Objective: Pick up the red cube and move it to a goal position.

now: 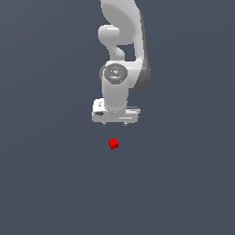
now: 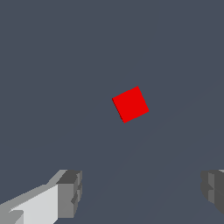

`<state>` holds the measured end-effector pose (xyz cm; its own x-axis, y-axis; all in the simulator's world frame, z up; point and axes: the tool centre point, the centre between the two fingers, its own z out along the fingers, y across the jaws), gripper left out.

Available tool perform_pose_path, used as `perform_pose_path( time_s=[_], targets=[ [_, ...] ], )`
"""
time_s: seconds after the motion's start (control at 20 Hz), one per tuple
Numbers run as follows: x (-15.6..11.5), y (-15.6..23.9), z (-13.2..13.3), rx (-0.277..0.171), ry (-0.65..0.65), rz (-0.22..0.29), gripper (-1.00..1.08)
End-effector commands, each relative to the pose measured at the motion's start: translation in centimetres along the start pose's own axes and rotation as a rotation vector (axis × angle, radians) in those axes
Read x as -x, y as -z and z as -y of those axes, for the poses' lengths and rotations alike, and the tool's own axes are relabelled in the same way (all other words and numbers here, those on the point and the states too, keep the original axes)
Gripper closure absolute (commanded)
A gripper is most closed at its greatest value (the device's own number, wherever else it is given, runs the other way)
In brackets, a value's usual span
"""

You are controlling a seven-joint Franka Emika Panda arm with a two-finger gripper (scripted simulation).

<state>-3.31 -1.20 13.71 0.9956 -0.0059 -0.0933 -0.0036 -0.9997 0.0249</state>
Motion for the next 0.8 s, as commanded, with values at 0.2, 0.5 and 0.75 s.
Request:
perform_pose_path(
  time_s=[0.2,0.5,0.75],
  targets=[
    [-0.1,-0.3,0.0,0.000,0.011,-0.002,-0.92],
    [-0.7,-1.7,-0.3,0.000,0.066,-0.014,-0.92],
    [-1.7,-3.9,-0.6,-0.001,0.150,-0.033,-0.92]
  ],
)
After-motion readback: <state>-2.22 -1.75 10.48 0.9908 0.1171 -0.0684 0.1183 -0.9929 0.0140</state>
